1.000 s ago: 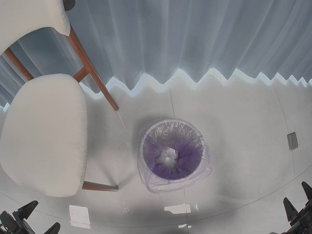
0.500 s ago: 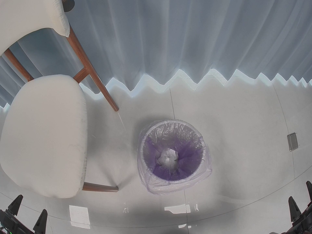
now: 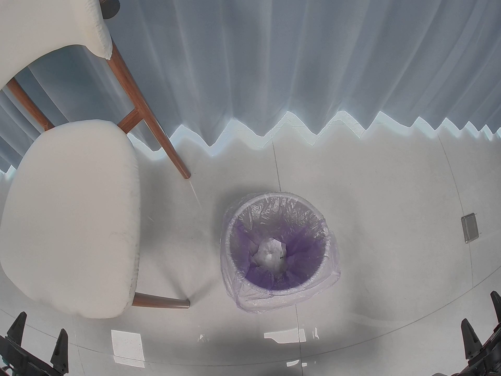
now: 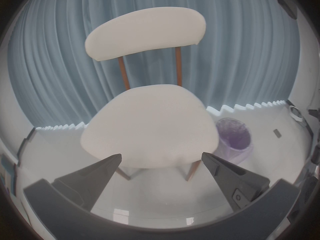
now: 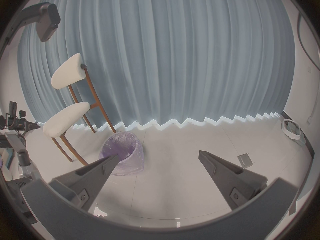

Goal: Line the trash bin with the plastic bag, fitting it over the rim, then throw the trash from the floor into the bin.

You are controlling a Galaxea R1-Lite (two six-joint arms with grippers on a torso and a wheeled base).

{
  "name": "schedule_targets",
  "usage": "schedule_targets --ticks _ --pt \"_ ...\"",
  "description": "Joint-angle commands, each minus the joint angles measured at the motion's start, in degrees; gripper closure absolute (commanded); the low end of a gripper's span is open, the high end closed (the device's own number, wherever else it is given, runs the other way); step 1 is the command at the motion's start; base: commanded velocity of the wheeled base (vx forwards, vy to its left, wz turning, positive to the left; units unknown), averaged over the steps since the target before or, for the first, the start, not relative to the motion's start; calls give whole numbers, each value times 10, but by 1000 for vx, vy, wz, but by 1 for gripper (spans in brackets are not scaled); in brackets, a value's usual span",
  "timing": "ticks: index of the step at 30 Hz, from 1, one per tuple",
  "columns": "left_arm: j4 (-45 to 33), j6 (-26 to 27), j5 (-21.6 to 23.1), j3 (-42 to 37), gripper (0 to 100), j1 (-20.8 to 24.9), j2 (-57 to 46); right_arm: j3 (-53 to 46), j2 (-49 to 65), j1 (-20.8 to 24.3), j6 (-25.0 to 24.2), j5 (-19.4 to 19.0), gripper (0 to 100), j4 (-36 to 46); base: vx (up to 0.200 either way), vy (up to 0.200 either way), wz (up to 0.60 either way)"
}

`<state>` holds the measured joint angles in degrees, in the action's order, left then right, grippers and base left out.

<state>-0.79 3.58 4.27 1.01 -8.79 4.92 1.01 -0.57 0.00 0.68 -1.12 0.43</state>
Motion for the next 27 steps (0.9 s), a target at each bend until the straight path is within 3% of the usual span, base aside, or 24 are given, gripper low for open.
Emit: schedule_targets --ticks 1,2,4,5,13,20,23,25,27 --pt "1 4 29 -10 0 43 6 -8 6 0 -2 -1 0 -1 0 0 0" --pt "1 4 29 -10 0 79 9 -8 6 0 -2 -1 0 -1 0 0 0" --pt "1 4 29 -10 0 79 9 -8 6 0 -2 -1 0 -1 0 0 0" --pt "3 5 28 -10 0 193 6 -8 6 0 -1 -1 0 -1 0 0 0" --pt "2 -2 6 -10 0 190 5 -8 6 0 -3 1 0 -1 0 0 0" --pt "1 -29 -12 -10 0 175 5 -7 0 -1 -28 30 0 3 0 0 0" --pt "0 -28 -13 -10 0 148 5 -7 0 -1 -27 30 0 3 0 0 0" --pt "-9 -17 -3 -10 0 68 -9 -7 -7 -3 -26 30 0 3 0 0 0" --pt "-13 -16 -1 -10 0 65 -19 -6 -14 -4 -24 30 0 4 0 0 0"
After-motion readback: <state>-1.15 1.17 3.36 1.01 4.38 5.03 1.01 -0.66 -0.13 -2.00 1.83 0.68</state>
